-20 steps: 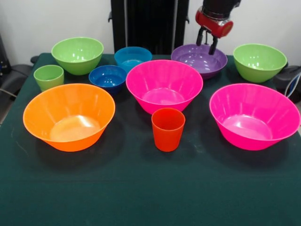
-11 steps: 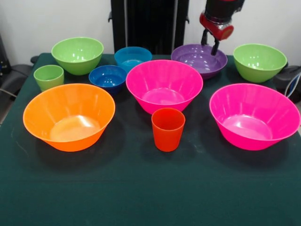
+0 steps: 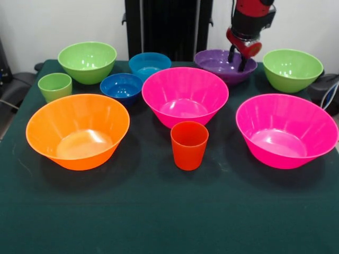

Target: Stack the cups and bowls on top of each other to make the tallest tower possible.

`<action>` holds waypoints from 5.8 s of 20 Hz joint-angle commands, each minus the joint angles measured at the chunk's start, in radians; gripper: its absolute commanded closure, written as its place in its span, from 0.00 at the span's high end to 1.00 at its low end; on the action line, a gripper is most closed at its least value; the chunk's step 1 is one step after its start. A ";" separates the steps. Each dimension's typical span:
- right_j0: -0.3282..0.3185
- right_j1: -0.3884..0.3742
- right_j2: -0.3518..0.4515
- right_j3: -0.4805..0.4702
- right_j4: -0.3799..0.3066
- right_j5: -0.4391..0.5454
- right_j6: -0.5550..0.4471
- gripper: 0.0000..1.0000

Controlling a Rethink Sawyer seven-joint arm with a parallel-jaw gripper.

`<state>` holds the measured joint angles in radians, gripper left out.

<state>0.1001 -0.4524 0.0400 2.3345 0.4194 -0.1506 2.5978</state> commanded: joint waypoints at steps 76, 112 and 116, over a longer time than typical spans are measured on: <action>-0.136 -0.199 0.159 -0.162 -0.140 0.280 0.120 1.00; -0.056 0.081 0.061 -0.281 -0.201 0.022 0.088 0.00; -0.058 0.042 0.062 -0.258 -0.192 0.066 0.095 0.00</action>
<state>0.0142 -0.4557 0.0672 2.1455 0.2275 -0.0526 2.5976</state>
